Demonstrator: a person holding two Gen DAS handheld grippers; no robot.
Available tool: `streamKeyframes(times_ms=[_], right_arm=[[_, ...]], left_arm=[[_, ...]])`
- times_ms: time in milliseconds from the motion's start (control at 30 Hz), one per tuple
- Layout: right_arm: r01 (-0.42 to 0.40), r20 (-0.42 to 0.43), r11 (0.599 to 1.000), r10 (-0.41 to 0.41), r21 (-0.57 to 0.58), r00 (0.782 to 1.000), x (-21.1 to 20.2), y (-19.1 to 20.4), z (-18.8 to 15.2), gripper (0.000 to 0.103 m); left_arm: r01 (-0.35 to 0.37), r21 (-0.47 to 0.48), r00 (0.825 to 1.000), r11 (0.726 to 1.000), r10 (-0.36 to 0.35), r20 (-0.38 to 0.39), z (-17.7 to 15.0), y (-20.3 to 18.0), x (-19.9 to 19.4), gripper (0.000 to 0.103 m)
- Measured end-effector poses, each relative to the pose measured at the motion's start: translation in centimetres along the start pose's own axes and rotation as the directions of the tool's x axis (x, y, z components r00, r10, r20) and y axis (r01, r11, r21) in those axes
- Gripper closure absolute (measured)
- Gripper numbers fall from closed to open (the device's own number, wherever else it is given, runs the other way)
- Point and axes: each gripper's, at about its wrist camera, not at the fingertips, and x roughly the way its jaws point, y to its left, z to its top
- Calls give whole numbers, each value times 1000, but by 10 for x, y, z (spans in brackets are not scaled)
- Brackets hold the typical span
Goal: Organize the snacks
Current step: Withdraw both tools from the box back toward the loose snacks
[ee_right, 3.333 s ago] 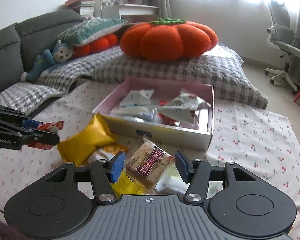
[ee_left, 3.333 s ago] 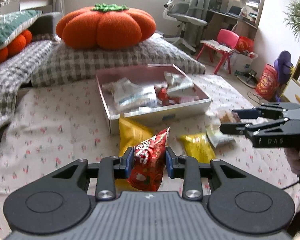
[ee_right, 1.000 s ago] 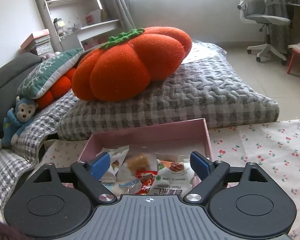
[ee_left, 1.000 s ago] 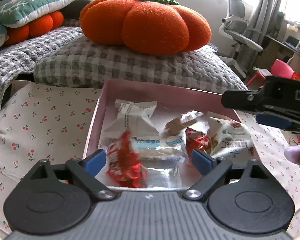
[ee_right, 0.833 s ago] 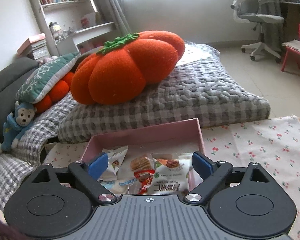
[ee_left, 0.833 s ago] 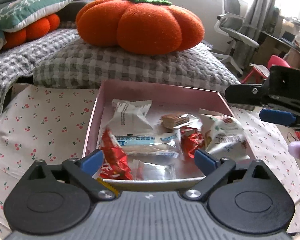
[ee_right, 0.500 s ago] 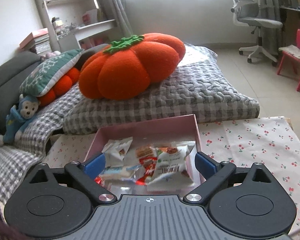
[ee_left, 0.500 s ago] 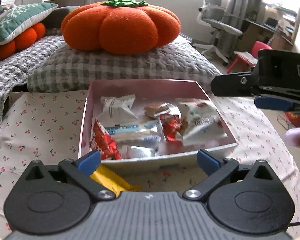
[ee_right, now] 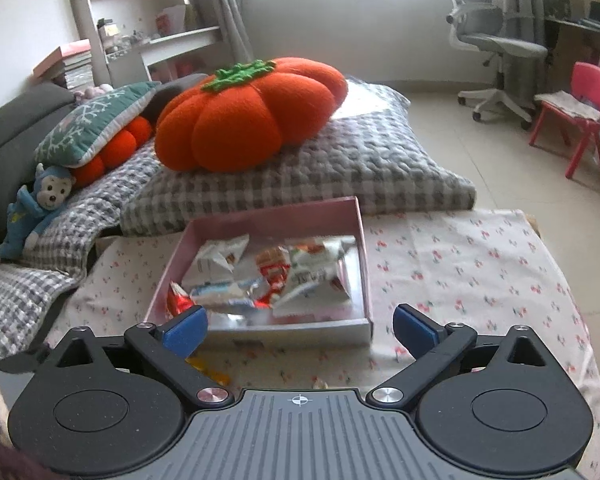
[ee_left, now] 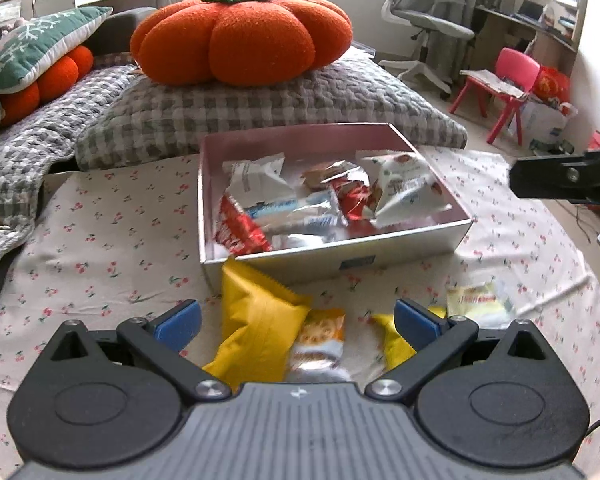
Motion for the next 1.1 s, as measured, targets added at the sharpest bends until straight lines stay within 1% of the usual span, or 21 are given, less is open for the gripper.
streamKeyframes(times_ms=[133, 200, 367, 467, 567, 667, 900, 1100], right_arm=[[-1, -19, 1000, 1, 2, 1000, -1, -4, -14, 3], [4, -33, 1000, -5, -16, 999, -1, -5, -18, 3], [-9, -29, 998, 7, -61, 1000, -9, -9, -32, 3], [-3, -26, 999, 2, -55, 1000, -8, -13, -42, 3], [-17, -35, 999, 15, -49, 999, -7, -17, -55, 3], [-15, -40, 996, 11, -83, 999, -8, -19, -67, 3], [11, -4, 976, -13, -217, 1000, -15, -20, -87, 3], [0, -5, 964, -2, -265, 1000, -15, -21, -98, 2]], left_arm=[[-17, 31, 1000, 999, 17, 5, -10, 4, -8, 0], [-18, 42, 1000, 999, 18, 6, -14, 6, -12, 0], [-20, 55, 1000, 998, 20, 10, -24, 13, -18, 0], [-8, 54, 1000, 998, 8, 7, -31, 16, -20, 0], [0, 59, 1000, 998, 0, 1, -38, 18, -20, 0], [4, 75, 1000, 997, -3, -2, -45, 19, -21, 0], [14, 103, 1000, 995, -13, -17, -58, 19, -17, 0], [42, 112, 999, 993, -39, -24, -64, 19, -10, 0]])
